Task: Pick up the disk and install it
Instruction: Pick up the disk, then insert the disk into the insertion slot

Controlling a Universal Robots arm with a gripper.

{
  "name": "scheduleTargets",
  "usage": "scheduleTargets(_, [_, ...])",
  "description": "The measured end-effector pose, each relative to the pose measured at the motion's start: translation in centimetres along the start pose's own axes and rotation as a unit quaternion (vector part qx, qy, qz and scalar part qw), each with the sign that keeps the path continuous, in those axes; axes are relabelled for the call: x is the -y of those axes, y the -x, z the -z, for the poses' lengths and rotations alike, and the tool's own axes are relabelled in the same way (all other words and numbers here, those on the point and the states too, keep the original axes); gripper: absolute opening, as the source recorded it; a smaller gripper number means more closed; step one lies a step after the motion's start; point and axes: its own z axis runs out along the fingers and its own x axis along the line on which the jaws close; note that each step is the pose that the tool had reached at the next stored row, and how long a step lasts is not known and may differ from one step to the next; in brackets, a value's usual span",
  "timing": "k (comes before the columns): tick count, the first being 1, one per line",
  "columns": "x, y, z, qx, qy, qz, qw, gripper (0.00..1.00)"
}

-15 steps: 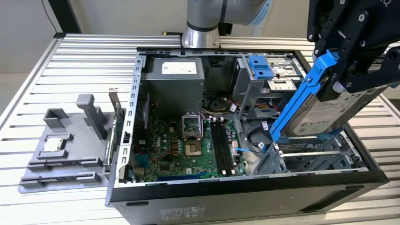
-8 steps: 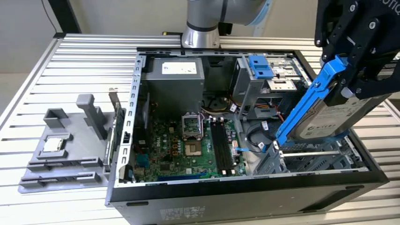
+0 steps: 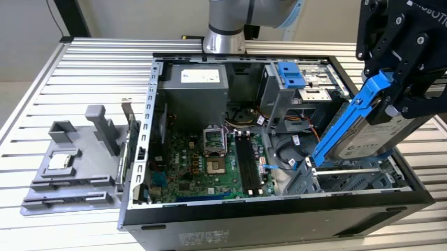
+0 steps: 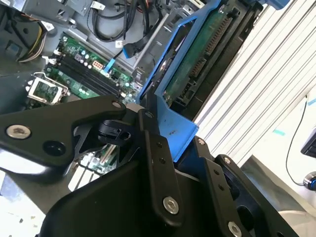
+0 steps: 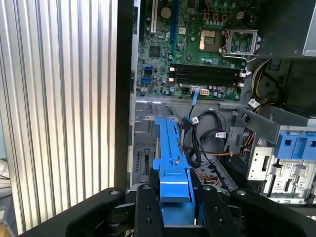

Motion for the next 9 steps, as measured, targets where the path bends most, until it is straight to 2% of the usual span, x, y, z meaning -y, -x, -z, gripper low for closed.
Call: scheduleTargets(9, [0.19,-0.08,-0.95,0.0,0.0,0.0,1.0,0.0])
